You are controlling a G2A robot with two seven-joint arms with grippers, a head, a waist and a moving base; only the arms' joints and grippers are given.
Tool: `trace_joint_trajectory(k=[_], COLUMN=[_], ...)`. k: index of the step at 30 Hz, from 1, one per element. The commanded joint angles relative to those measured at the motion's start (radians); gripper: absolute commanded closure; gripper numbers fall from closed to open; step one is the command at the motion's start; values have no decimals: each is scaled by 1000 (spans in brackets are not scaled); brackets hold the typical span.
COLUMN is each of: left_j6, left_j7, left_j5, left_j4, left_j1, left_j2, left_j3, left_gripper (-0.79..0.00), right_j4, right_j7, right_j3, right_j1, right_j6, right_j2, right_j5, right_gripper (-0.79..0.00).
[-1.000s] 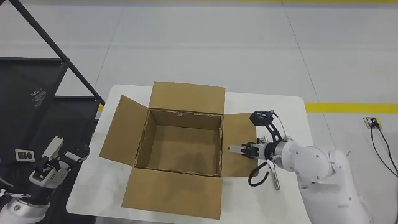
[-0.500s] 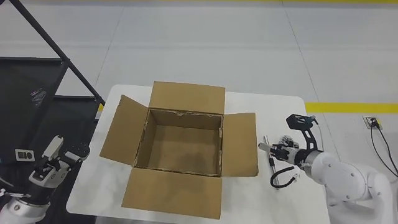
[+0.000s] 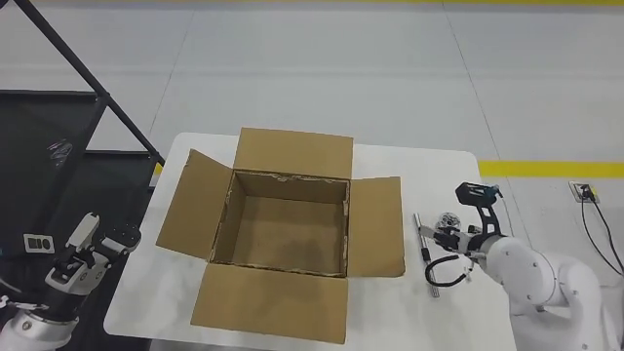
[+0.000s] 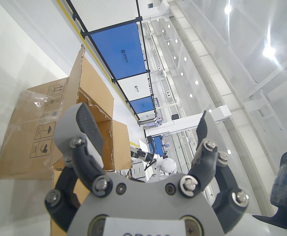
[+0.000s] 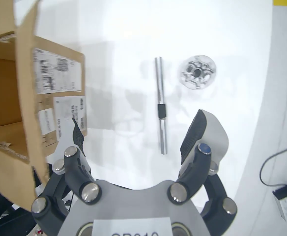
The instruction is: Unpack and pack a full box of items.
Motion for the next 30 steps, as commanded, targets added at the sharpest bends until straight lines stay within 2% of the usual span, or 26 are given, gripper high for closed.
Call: trace_joint_trajectory(k=[1, 7, 10, 13, 14, 16, 30], left_j6=[0, 0, 0, 0, 0, 0, 0], left_j7=[0, 0, 0, 0, 0, 0, 0], left_j5=[0, 0, 0, 0, 0, 0, 0], left_j4=[0, 0, 0, 0, 0, 0, 0], left_j1=[0, 0, 0, 0, 0, 0, 0], left_j2=[0, 0, 0, 0, 0, 0, 0], left_j3=[0, 0, 0, 0, 0, 0, 0], left_gripper=[-785, -785, -785, -785, -785, -785, -785], right_j4=[58, 206, 244, 266, 273, 287, 405], right_j7=[34, 75, 69, 60, 57, 48, 3], right_j3=[-13, -84, -113, -140, -147, -162, -263], right_j1=[26, 96, 105, 107, 107, 109, 175], right_j6=[-48, -109, -119, -117, -116, -115, -57], right_j2=[5, 9, 9, 8, 8, 7, -4], right_j5=[-23, -74, -85, -103, -108, -112, -184], right_gripper=[-785, -785, -631, -539, -459, -409, -376])
